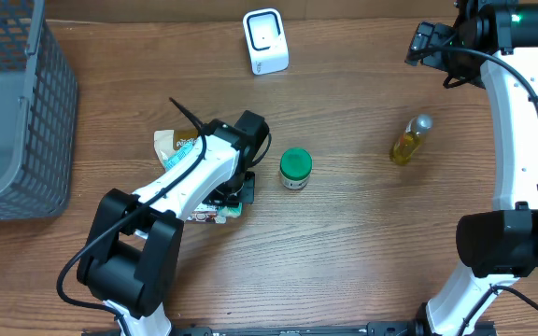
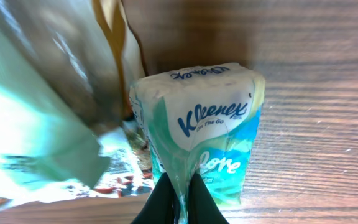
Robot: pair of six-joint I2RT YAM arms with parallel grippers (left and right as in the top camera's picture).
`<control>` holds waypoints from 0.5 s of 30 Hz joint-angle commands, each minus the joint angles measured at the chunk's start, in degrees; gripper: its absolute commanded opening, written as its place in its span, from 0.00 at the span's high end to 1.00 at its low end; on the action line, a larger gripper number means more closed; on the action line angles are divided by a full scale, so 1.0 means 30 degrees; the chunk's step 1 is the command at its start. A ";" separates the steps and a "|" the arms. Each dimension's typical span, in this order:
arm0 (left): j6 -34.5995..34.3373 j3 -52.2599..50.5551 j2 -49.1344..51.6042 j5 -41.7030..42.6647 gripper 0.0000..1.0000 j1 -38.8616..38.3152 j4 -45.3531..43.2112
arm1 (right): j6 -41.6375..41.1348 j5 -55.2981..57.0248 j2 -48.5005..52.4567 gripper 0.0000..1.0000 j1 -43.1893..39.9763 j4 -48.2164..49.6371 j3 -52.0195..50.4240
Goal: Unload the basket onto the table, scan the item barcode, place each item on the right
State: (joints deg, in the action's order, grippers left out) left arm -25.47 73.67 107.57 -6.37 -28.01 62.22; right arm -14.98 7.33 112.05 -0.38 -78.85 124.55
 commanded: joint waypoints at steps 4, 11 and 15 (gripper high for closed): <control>0.0925 0.1268 -0.0787 -0.4736 0.96 -0.1894 0.1887 | 0.0000 0.0022 -0.0168 0.00 -0.0117 0.0102 0.0182; -0.0313 0.0991 -0.0634 -1.1475 0.96 -0.6688 0.2790 | 0.0000 0.0022 -0.0168 0.00 -0.0117 0.0102 0.0182; -0.0962 -0.0007 -0.0634 -1.3682 0.96 -0.8116 0.2091 | 0.0000 0.0022 -0.0168 0.00 -0.0117 0.0102 0.0182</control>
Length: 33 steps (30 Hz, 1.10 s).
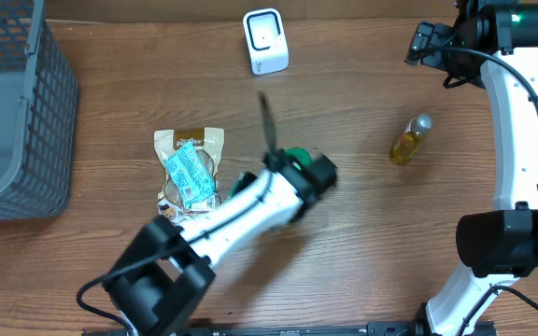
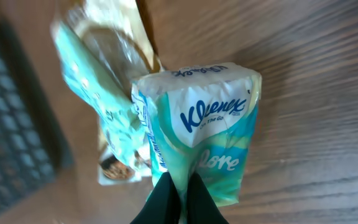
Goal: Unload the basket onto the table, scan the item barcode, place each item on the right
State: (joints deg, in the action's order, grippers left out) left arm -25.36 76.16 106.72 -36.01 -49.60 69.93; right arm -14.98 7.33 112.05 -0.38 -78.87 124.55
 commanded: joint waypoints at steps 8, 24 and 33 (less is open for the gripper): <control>-0.2025 -0.3453 -0.0350 -0.6550 0.96 -0.1741 -0.2827 | 0.0007 0.0022 -0.0168 0.00 -0.0117 0.0109 0.0182; 0.0138 -0.6360 -0.0350 -0.6484 0.96 -0.1778 -0.7868 | 0.0000 0.0022 -0.0168 0.00 -0.0117 0.0109 0.0182; 0.0393 -0.6521 -0.0350 -0.4779 0.96 -0.1778 -0.8415 | 0.0000 0.0022 -0.0168 0.00 -0.0117 0.0109 0.0182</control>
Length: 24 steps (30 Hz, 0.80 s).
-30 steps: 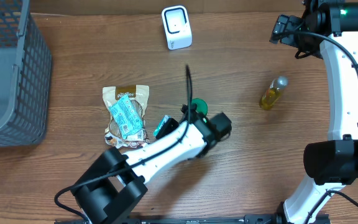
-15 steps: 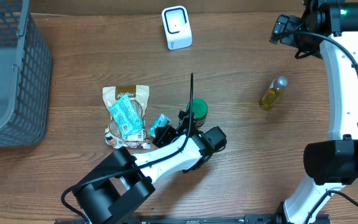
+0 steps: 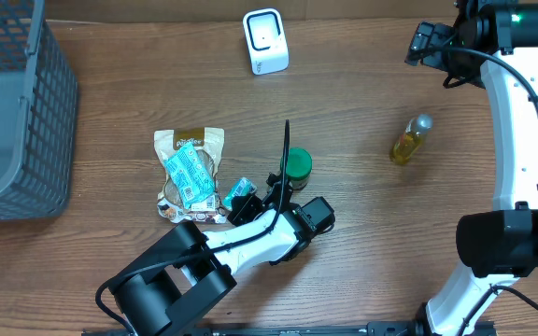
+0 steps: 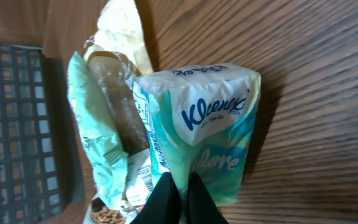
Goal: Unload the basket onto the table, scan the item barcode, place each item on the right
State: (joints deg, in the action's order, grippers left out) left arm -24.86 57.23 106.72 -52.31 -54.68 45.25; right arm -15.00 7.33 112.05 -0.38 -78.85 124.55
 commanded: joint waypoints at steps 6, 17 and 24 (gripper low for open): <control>0.0219 -0.0211 -0.0350 0.0954 0.96 -0.0087 -0.0495 | 0.0007 0.0022 -0.0168 0.00 -0.0109 0.0102 0.0182; 0.0219 -0.0204 -0.0350 0.0962 0.76 -0.0087 -0.0554 | 0.0007 0.0022 -0.0168 0.00 -0.0117 0.0102 0.0182; 0.0124 -0.0073 -0.0364 0.0954 0.64 -0.0087 -0.0525 | 0.0007 0.0022 -0.0168 0.00 -0.0117 0.0102 0.0182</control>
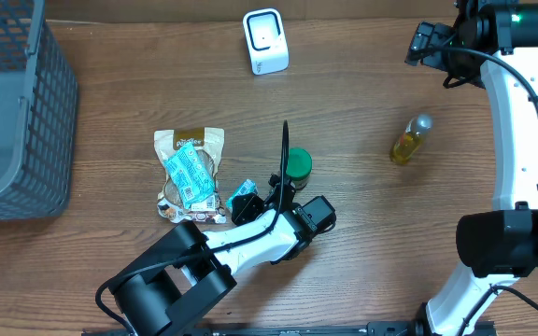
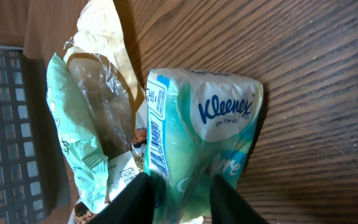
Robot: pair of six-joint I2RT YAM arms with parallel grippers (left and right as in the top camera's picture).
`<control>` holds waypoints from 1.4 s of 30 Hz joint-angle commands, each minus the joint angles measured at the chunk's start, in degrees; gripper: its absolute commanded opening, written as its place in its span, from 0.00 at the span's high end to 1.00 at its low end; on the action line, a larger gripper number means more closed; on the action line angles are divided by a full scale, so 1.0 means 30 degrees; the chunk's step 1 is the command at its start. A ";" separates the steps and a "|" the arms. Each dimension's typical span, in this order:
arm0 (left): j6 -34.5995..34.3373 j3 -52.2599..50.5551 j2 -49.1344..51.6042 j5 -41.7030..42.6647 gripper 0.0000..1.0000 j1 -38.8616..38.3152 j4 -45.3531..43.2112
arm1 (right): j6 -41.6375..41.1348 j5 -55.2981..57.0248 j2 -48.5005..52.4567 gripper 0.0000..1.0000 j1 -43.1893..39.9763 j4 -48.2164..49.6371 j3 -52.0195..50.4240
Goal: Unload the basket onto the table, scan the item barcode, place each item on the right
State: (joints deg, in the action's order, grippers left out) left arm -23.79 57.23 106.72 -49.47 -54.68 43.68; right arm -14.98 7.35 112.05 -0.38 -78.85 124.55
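Note:
A teal and white Kleenex tissue pack (image 2: pixel 210 137) lies on the wood table, its barcode strip facing left in the left wrist view. My left gripper (image 2: pixel 180 182) is open, one dark finger on either side of the pack's near end. From overhead the pack (image 1: pixel 243 197) shows just right of the snack bags, with the left gripper (image 1: pixel 253 207) low beside it. The white scanner (image 1: pixel 265 41) stands at the back centre. My right gripper (image 1: pixel 426 43) hangs at the back right, away from all items; its jaws are too small to read.
A pile of snack bags (image 1: pixel 190 174) lies left of the pack. A green-lidded jar (image 1: pixel 296 165) stands just behind the left arm. A yellow oil bottle (image 1: pixel 407 142) lies to the right. A grey wire basket (image 1: pixel 17 112) fills the left edge.
My left gripper was shut on the tissue pack and now stands open around it. The pack has shifted and tilted slightly between the fingers. The right arm is unchanged.
My left gripper was shut on the tissue pack at the snack bag pile. Then it was over the middle of the table by the jar, still holding the pack. Then it was low, right of the bags. Now the fingers are open with the pack on the table.

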 commanded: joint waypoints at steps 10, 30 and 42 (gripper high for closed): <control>-0.0284 0.2229 -0.0590 0.2856 0.19 0.0138 0.2288 | 0.0000 0.0015 -0.0168 0.00 -0.0117 0.0102 0.0182; 0.5457 0.6586 -0.1836 1.4484 0.12 0.5246 0.5632 | 0.0000 0.0015 -0.0168 0.00 -0.0117 0.0102 0.0182; 0.7512 0.6586 -0.1887 1.8965 0.11 0.9799 0.5158 | 0.0000 0.0015 -0.0168 0.00 -0.0117 0.0102 0.0182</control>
State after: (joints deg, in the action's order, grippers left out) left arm -3.29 75.70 102.85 2.28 -27.73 59.96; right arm -15.00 7.33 112.05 -0.38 -78.87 124.55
